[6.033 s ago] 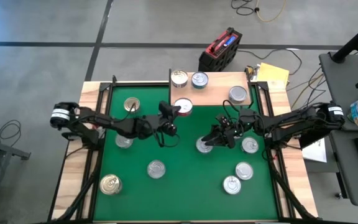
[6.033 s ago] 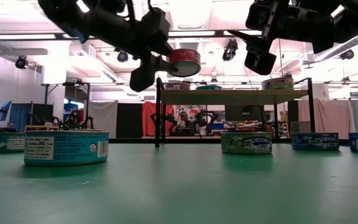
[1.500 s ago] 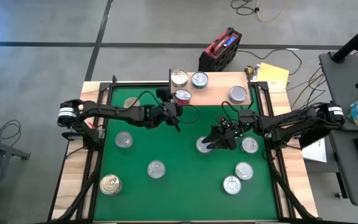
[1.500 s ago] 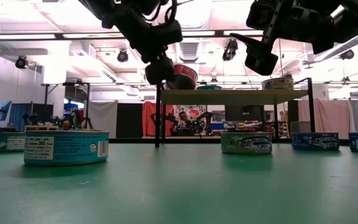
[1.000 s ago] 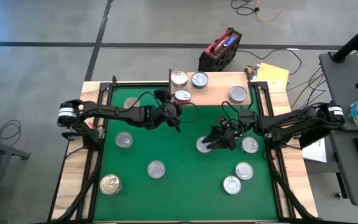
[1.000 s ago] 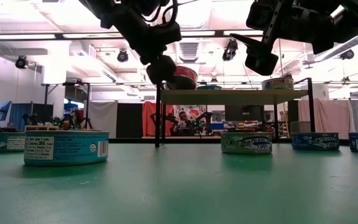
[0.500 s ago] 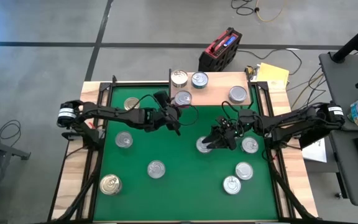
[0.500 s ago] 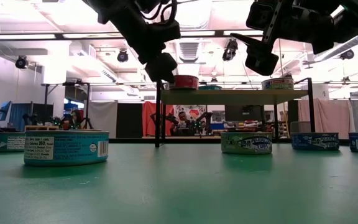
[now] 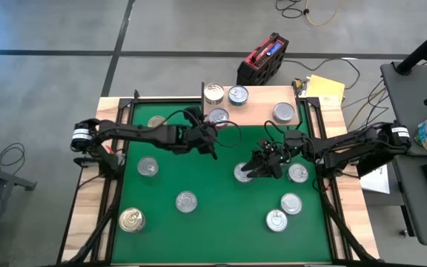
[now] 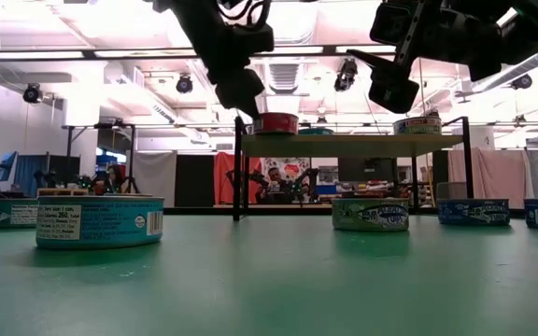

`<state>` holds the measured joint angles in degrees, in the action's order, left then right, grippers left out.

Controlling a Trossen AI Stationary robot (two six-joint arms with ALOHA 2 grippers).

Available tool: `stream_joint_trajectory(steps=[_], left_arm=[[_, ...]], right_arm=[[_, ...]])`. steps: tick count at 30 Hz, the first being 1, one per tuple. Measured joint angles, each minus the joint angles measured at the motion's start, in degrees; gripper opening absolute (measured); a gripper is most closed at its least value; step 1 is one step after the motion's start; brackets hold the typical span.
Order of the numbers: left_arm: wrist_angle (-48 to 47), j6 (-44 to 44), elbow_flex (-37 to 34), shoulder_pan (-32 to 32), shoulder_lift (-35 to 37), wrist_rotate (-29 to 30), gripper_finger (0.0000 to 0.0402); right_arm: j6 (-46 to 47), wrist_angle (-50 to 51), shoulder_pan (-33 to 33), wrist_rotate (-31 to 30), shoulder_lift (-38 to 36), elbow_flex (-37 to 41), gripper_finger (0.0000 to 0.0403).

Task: Stack canned seafood by type on shelf
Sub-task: Put the red tuna can on the shelf

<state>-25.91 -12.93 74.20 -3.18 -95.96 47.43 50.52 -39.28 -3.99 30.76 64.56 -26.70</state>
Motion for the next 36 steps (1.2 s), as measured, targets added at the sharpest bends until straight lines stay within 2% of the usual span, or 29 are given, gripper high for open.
stream_joint_trajectory(steps=[2, 6, 9, 12, 16, 18, 31, 36], left_arm=[[-1.7, 0.0, 0.9, 0.0, 0.1, -0.9, 0.0224], [-2.8, -1.4, 1.1, 0.2, 0.2, -6.9, 0.0220], [-2.7, -4.0, 0.8, 0.9, 0.3, -10.5, 0.0194], [-2.9, -5.7, 0.6, 1.6, 0.3, -12.4, 0.0143], [-2.9, -7.8, 0.4, 1.8, 0.3, -18.0, 0.0038], [-2.9, -8.0, 0.2, 1.3, 0.3, -19.0, 0.0012], [0.6, -7.8, 0.0, -2.9, 0.3, -17.9, 0.0000], [0.5, -6.9, -0.1, -3.8, 0.3, -13.2, 0.0000]], right_arm=[[0.0, 0.0, 0.0, 0.5, 0.0, 0.0, 0.0308], [-0.1, 0.0, 0.0, 0.9, 0.0, 0.0, 0.0304], [-0.1, 0.0, 0.0, 1.0, 0.0, 0.0, 0.0305], [-0.2, 0.0, 0.0, 1.2, 0.0, 0.0, 0.0309], [-0.2, 0.0, 0.0, 1.2, 0.0, 0.0, 0.0315], [-0.2, 0.0, 0.0, 1.2, 0.0, 0.0, 0.0317], [-0.6, 0.0, 0.0, 1.4, 0.0, 0.0, 0.0302], [-0.6, 0.0, 0.0, 1.4, 0.0, 0.0, 0.0307]])
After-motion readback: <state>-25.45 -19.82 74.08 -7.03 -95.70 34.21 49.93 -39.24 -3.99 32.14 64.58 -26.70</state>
